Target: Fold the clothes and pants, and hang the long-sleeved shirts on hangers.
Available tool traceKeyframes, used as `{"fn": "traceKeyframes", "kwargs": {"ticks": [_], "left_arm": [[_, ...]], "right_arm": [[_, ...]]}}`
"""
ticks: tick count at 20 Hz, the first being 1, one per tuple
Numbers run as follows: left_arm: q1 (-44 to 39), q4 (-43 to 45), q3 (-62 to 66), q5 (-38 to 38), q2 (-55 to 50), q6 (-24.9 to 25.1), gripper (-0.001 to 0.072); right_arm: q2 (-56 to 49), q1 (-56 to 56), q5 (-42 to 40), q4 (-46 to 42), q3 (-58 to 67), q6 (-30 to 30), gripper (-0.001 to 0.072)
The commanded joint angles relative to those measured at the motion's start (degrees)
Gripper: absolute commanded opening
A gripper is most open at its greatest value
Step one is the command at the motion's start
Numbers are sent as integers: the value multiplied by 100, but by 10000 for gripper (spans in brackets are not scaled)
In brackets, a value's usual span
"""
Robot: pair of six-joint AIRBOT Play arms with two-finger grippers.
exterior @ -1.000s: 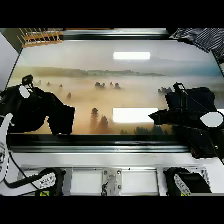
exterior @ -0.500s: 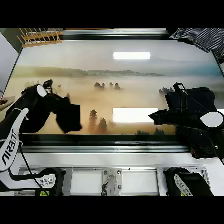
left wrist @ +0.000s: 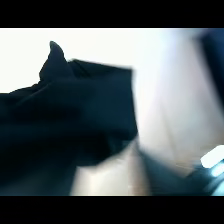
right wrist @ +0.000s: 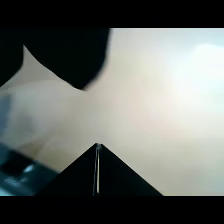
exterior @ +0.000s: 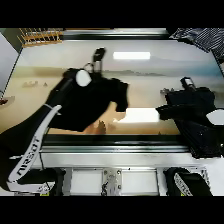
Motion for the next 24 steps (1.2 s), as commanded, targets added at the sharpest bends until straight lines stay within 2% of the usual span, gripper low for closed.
{"fn": "traceKeyframes", "kwargs": {"ticks": [1, 4, 7, 11, 13, 15, 19, 24], "left_arm": [[-260, 114, 835, -321, -409, -339, 671], [470, 1032, 470, -981, -52, -719, 672], [1517, 1456, -1034, -1147, 918, -822, 671], [3340, 1445, -3279, -1097, 2052, -833, 672], [4240, 1311, -4151, -933, 2310, -844, 671], [4964, 824, -4765, -623, 2371, -745, 671], [5355, 0, -5193, -44, 1996, -232, 671], [4743, -299, -4649, -4, 1064, -122, 671]], "right_arm": [[44, -658, -223, -1425, 315, 671, 12], [55, -1123, -61, -1460, 313, 872, 12], [24, -1156, 175, -1469, 297, 872, 12], [-11, -1152, 212, -1449, 212, 1005, 12], [-33, -1152, 212, -1325, 118, 1001, 12], [-79, -1150, 210, -1163, 7, 999, 12], [-190, -1150, 212, -1051, -197, 1001, 12], [-446, -1150, 212, -955, -251, 1003, 12]]}}
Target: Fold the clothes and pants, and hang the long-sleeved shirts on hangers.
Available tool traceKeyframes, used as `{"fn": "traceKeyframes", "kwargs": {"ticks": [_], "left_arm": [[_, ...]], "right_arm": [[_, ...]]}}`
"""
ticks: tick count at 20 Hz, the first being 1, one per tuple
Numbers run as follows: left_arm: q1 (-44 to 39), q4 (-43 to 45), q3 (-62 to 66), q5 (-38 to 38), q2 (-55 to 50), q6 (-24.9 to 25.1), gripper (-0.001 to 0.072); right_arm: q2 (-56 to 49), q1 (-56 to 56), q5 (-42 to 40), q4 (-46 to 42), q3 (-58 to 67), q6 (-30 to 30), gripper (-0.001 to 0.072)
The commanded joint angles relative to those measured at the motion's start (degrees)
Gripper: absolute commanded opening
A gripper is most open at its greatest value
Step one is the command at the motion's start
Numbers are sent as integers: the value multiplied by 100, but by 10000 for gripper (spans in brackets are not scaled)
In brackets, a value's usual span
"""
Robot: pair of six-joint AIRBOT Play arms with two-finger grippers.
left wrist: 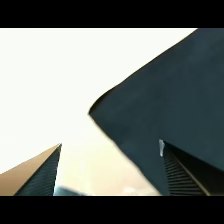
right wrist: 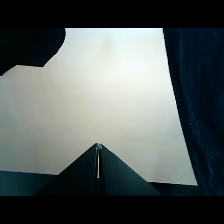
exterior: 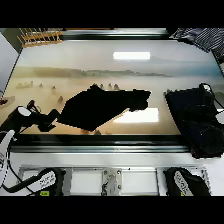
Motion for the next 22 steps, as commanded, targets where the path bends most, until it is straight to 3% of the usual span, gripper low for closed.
{"fn": "traceKeyframes", "kwargs": {"ticks": [1, 2, 3, 4, 5, 6, 7, 10, 13, 17, 18, 20, 21, 22], "left_arm": [[-376, -249, 304, 122, -568, 114, 669], [-476, -249, 413, 136, -658, 109, 554], [-557, -238, 533, 136, -719, 111, 220], [-599, -188, 627, 140, -719, 116, 0], [-603, -144, 750, 138, -680, 116, 4], [-601, -146, 863, 127, -621, 129, 4], [-595, -146, 966, 111, -529, 216, 4], [-590, -144, 1067, 127, -201, 422, 4], [-590, -146, 901, 243, 39, 455, 4], [-590, -153, 846, 170, -28, 455, 4], [-590, -157, 846, 162, -59, 455, 4], [-590, -153, 850, 162, -68, 455, 4], [-584, -153, 868, 155, -61, 455, 4], [-570, -142, 938, 129, -61, 457, 5]], "right_arm": [[-229, 13, 7, 90, -44, 28, 12], [-323, 44, 2, 103, -46, 94, 12], [-450, 127, -11, 127, -48, 127, 13], [-590, 240, -33, 155, -46, 125, 21], [-772, 398, -127, 216, -48, 125, 139], [-962, 568, -267, 308, -46, 127, 386], [-1176, 743, -472, 446, -46, 127, 541], [-1923, 1266, -1576, 1117, -39, 127, 541], [-2739, 1676, -2430, 1849, 162, 120, 538], [-3637, 2122, -2553, 1974, 704, 107, 535], [-3764, 2192, -2559, 1974, 813, 107, 497], [-3875, 2240, -2629, 1974, 968, 109, 285], [-3853, 2227, -2636, 1963, 1023, 107, 117], [-3803, 2181, -2594, 1923, 1106, 109, 11]]}}
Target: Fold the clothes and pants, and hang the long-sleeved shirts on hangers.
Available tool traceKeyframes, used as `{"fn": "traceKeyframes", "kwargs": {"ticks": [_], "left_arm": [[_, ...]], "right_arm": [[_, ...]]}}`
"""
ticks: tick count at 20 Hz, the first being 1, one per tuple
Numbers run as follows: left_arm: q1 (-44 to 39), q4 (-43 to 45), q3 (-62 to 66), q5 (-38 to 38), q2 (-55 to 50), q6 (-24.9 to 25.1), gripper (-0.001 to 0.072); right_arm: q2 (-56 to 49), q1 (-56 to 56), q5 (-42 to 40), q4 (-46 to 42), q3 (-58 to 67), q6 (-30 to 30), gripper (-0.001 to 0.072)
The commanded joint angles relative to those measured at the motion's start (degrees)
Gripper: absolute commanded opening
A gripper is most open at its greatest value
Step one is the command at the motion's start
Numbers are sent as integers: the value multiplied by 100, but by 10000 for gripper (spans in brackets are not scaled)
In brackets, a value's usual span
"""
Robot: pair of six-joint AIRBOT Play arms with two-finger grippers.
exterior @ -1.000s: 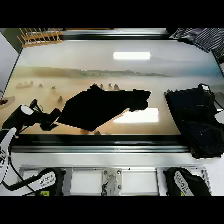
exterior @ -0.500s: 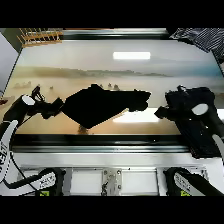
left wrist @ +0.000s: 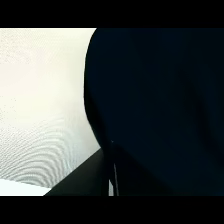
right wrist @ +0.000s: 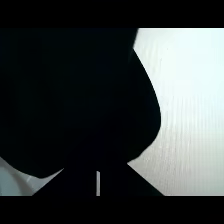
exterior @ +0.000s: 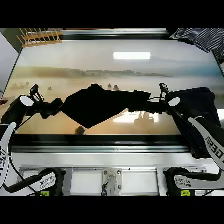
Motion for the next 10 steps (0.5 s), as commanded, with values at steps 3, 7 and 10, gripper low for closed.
{"fn": "traceKeyframes", "kwargs": {"ticks": [3, 7, 10], "left_arm": [[243, -7, 686, -197, 297, 13, 4], [544, 0, 1943, -323, 1384, 166, 4], [562, 15, 2223, -527, 2028, 330, 4]], "right_arm": [[382, -286, 470, -629, 796, 20, 9], [1552, -822, 1685, -1797, 2232, 22, 9], [2258, -994, 2103, -1978, 2505, 385, 11]]}}
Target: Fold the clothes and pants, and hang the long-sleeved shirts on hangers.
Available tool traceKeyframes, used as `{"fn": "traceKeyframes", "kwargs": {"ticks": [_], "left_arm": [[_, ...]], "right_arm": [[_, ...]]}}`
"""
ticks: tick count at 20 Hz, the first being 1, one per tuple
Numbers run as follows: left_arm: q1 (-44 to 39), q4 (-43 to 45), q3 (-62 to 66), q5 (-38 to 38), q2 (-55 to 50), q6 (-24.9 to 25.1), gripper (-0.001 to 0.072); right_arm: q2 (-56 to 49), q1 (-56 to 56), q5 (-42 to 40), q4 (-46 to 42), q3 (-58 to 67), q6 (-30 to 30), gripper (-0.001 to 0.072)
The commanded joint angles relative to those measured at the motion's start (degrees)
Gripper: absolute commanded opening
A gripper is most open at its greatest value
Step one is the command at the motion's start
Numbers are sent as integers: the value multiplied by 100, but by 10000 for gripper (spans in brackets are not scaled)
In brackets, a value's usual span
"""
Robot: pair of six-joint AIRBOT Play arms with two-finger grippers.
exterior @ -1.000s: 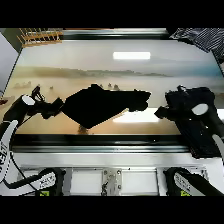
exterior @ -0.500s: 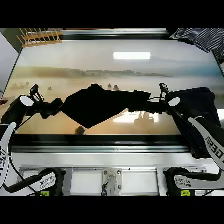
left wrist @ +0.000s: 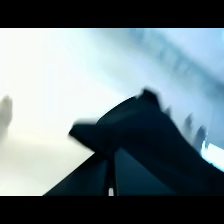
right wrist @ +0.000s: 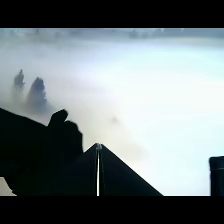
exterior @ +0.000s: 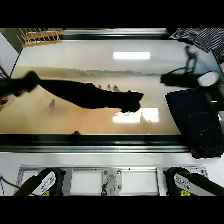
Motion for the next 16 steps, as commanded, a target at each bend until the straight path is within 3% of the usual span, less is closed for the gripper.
{"fn": "traceKeyframes", "kwargs": {"ticks": [1, 2, 3, 4, 9, 13, 16], "left_arm": [[37, 109, 317, -385, 669, 151, 4], [-31, 284, 142, -511, 739, 146, 4], [-98, 503, -153, -542, 802, 136, 4], [-164, 750, -459, -520, 800, 129, 4], [-216, 1003, -1880, 96, 361, 127, 4], [-216, 1001, -2065, 149, -4, 129, 4], [-216, 1008, -2065, 151, -46, 129, 4]], "right_arm": [[691, -188, 835, -450, 354, 269, 27], [678, -138, 1021, -431, 227, 271, 192], [610, -50, 1080, -376, 31, 299, 466], [492, 70, 1058, -289, -234, 404, 556], [-815, 1141, 297, 79, -1099, 573, 535], [-1958, 1904, -826, 680, -1086, 656, 534], [-2441, 2146, -1163, 1233, -1082, 651, 519]]}}
